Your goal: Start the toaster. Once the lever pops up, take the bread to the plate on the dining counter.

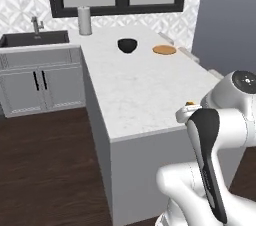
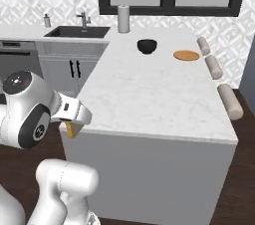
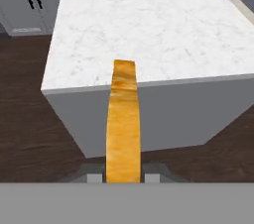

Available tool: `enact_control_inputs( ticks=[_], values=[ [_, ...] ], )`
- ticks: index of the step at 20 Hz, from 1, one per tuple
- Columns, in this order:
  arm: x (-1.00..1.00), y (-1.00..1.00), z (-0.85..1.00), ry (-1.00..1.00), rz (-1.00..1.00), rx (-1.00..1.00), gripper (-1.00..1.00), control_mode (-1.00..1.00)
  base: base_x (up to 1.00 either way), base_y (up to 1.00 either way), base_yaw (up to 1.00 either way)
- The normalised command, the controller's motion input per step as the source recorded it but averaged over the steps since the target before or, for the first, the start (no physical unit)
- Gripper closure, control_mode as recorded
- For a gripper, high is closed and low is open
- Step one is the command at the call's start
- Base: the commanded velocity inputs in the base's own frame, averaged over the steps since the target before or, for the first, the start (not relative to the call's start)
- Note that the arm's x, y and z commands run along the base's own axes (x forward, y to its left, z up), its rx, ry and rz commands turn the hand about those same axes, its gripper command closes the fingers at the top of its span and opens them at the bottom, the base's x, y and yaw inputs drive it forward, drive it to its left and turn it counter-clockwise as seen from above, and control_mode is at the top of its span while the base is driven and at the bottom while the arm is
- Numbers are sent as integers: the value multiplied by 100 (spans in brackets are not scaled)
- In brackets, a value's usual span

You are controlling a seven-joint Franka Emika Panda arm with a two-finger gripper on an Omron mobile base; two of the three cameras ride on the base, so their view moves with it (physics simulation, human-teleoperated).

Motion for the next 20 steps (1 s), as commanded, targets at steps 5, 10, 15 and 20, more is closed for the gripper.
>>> enact_control_inputs(
  ticks=[5,10,15,20],
  values=[
    [0,0,0,0,0,0,100,100,2,-100,0],
    [0,0,0,0,0,0,100,100,0,-100,0],
    [0,0,0,0,0,0,100,100,0,-100,0],
    [0,0,0,0,0,0,100,100,0,-100,0]
  ],
)
